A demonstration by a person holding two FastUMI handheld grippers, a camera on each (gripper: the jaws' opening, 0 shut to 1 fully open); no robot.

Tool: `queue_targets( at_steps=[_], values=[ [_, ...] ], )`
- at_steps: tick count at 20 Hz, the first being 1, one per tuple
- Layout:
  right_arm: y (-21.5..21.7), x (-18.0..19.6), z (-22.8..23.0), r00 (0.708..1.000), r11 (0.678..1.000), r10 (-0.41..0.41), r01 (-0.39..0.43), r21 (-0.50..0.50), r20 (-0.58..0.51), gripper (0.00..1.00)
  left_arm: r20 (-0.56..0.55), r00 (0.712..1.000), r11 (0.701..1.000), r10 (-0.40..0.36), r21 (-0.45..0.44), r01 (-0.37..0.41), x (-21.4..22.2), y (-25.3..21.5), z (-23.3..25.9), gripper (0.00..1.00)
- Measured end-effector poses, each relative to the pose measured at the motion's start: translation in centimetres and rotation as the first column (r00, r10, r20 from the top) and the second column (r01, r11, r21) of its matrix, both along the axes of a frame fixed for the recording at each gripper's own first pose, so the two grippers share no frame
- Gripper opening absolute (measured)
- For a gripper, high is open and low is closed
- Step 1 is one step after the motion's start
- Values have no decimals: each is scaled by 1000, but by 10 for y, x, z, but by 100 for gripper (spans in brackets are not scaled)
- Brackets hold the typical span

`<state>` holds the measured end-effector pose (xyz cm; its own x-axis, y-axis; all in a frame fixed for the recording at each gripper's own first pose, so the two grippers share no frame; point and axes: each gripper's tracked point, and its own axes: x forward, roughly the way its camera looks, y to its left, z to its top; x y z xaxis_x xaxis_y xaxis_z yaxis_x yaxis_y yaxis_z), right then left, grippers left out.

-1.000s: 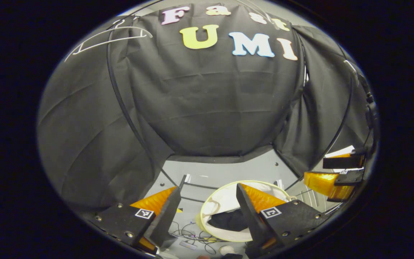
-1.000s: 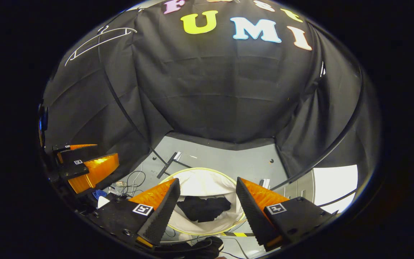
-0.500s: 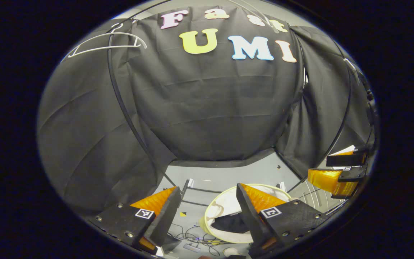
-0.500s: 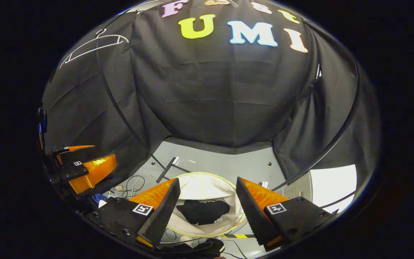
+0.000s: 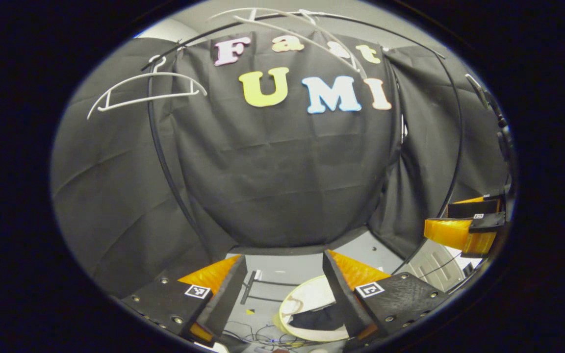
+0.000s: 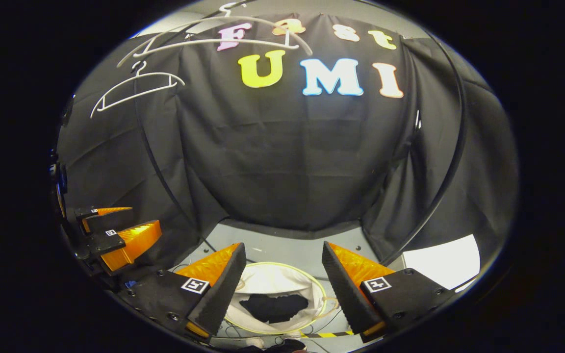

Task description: Grasp the clothes on the hanger with both hands and then place them into the laundry hamper below.

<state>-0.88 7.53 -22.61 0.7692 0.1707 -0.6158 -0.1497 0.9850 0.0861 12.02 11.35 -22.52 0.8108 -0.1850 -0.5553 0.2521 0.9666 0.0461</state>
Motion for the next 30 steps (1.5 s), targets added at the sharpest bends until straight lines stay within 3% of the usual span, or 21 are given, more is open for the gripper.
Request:
queue_targets(
  at_steps=[4, 6, 7, 9, 15, 20, 21, 23, 24, 25, 27, 30],
  values=[
    [-26, 1, 50, 994, 1000, -21, 22, -6, 109, 98, 105, 994, 1000, 2, -24, 0, 8, 3, 55, 92],
    [-39, -1, 76, 986, 1000, -28, 30, -7, 166, 93, 143, 990, 999, 16, -43, -10, 6, 2, 78, 92],
    [-43, -4, 88, 980, 999, -29, 31, -8, 199, 100, 162, 986, 999, 26, -51, -18, 5, 2, 86, 92],
    [-57, -6, 113, 966, 999, -32, 37, -14, 256, 93, 187, 981, 998, 47, -59, -37, 0, 0, 109, 92],
    [-97, -23, 185, 907, 996, -81, 84, 11, 413, 94, 320, 945, 994, 67, -102, -36, -27, 12, 198, 92],
    [-118, -51, 212, 868, 994, -100, 110, 7, 487, 98, 371, 923, 991, 103, -115, -64, -45, 31, 229, 92],
    [-124, -54, 214, 861, 993, -109, 121, 8, 497, 93, 383, 917, 990, 110, -119, -69, -45, 33, 233, 92],
    [-133, -61, 214, 852, 989, -135, 144, 22, 506, 99, 396, 910, 989, 121, -123, -78, -52, 39, 237, 92],
    [-138, -63, 214, 848, 988, -147, 153, 30, 510, 94, 402, 907, 989, 125, -121, -82, -57, 42, 241, 92],
    [-140, -66, 215, 841, 986, -157, 163, 35, 517, 99, 412, 902, 989, 130, -118, -88, -63, 46, 247, 92],
    [-147, -76, 218, 834, 984, -168, 176, 34, 526, 94, 433, 892, 990, 131, -112, -91, -72, 45, 256, 92],
    [-151, -88, 220, 832, 982, -178, 186, 38, 526, 99, 458, 880, 990, 127, -111, -86, -81, 45, 268, 92]
  ],
)
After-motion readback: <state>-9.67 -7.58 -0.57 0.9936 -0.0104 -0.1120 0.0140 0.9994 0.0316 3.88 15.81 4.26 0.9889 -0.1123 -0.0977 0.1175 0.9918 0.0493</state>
